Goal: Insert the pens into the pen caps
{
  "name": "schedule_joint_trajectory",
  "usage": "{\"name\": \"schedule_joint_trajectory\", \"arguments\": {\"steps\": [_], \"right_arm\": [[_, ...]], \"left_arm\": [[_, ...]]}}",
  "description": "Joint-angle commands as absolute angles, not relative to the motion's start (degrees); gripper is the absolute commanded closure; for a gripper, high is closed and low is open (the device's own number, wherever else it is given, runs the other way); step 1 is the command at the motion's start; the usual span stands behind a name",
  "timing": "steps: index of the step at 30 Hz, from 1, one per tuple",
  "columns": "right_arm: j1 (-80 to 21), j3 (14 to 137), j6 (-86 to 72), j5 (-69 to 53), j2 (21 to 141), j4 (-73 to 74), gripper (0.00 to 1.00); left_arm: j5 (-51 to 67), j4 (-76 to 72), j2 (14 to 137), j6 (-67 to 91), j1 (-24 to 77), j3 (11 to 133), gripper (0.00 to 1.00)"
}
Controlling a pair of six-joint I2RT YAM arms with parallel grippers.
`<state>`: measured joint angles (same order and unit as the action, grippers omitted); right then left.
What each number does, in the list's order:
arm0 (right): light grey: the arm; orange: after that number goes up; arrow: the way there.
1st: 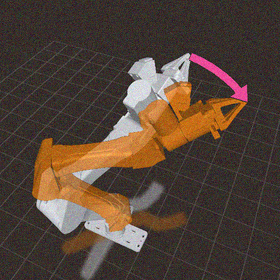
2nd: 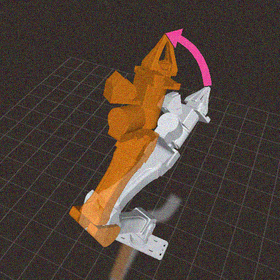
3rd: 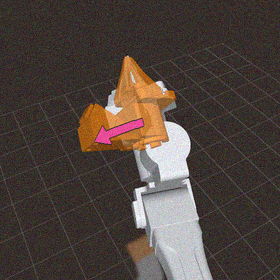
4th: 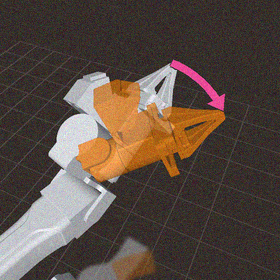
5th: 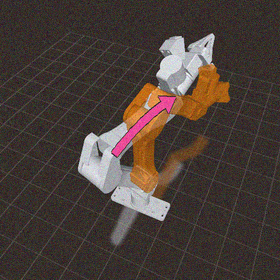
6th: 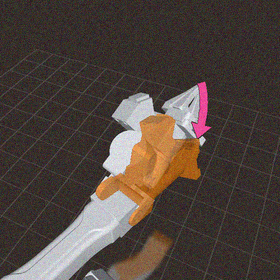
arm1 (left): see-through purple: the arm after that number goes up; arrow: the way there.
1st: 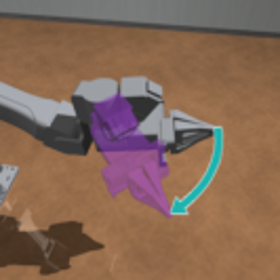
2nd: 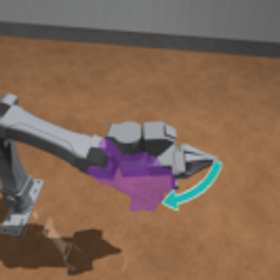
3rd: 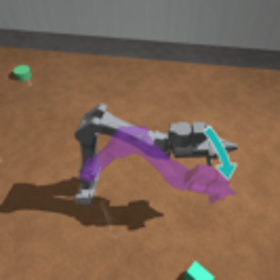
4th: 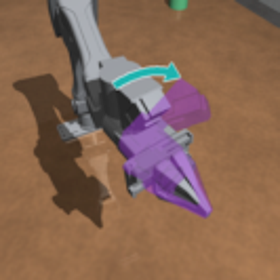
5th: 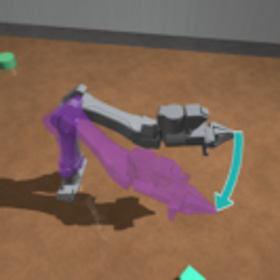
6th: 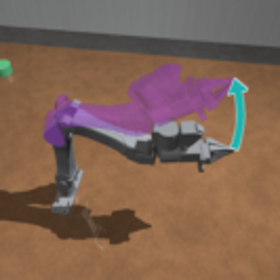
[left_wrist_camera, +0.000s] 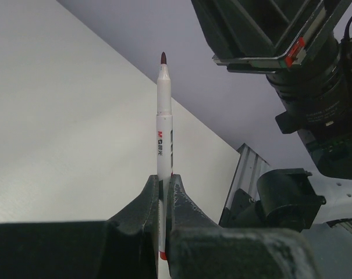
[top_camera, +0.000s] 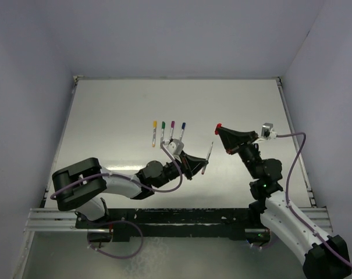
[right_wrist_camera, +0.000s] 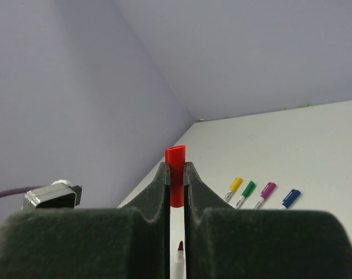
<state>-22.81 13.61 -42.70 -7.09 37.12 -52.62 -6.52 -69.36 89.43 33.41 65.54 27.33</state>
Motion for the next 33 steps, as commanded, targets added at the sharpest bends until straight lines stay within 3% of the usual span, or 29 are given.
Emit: {"name": "schedule_joint_trajectory", "arguments": {"steps": [1,33], "right_arm": [[-22.82,12.58,-43.86,-10.34,36.76,-58.41,1.0],[-22.85,10.25,-44.85,-10.38,32.56,-56.28,1.0]], "left_arm": [[-3.78,-72.18,88.55,32.63,65.13,31.12,1.0],[-5.52,-66.27,84.66,29.78,64.95,31.56,1.0]]}}
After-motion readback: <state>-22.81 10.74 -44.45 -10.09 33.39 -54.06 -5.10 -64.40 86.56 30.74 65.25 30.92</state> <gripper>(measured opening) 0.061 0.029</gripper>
